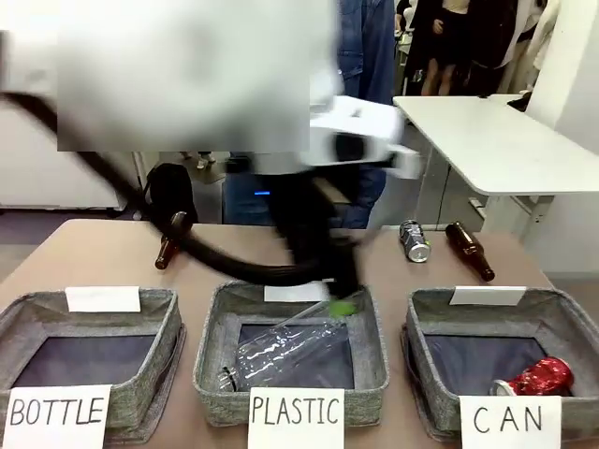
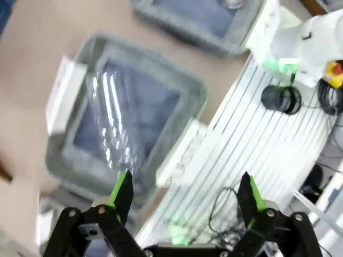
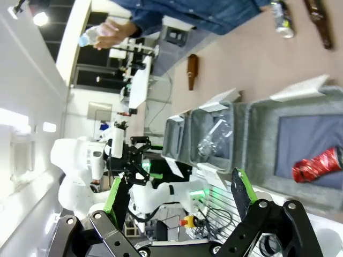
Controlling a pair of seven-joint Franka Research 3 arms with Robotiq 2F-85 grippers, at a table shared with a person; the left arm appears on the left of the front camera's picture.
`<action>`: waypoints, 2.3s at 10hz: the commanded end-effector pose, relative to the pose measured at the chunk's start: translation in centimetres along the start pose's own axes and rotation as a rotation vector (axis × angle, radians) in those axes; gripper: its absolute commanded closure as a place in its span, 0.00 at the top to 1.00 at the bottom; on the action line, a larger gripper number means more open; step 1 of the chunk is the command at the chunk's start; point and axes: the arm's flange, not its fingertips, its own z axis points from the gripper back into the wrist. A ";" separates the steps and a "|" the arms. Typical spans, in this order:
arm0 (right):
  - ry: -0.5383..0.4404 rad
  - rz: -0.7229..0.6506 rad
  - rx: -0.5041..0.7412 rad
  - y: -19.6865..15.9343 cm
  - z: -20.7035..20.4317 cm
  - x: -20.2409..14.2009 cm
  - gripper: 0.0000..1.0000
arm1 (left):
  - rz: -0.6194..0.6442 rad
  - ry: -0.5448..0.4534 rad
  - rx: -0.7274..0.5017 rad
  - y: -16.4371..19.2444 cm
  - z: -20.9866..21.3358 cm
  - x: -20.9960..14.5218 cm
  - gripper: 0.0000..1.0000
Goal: Sort the can waste into the basket.
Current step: Pick up the can waste from the table and place it in the right Fabric basket.
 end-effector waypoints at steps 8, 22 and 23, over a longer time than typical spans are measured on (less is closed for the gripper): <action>0.125 -0.005 0.184 6.0 -16.7 2.6 1.00 | 0.652 -0.443 -0.934 25.4 8.1 -27.3 1.00; 0.125 0.030 0.134 5.5 -16.2 3.1 1.00 | 0.613 -0.368 -0.861 26.8 8.6 -29.6 1.00; 0.047 0.008 0.018 5.8 -15.5 2.4 1.00 | 0.613 -0.368 -0.861 26.8 8.6 -29.6 1.00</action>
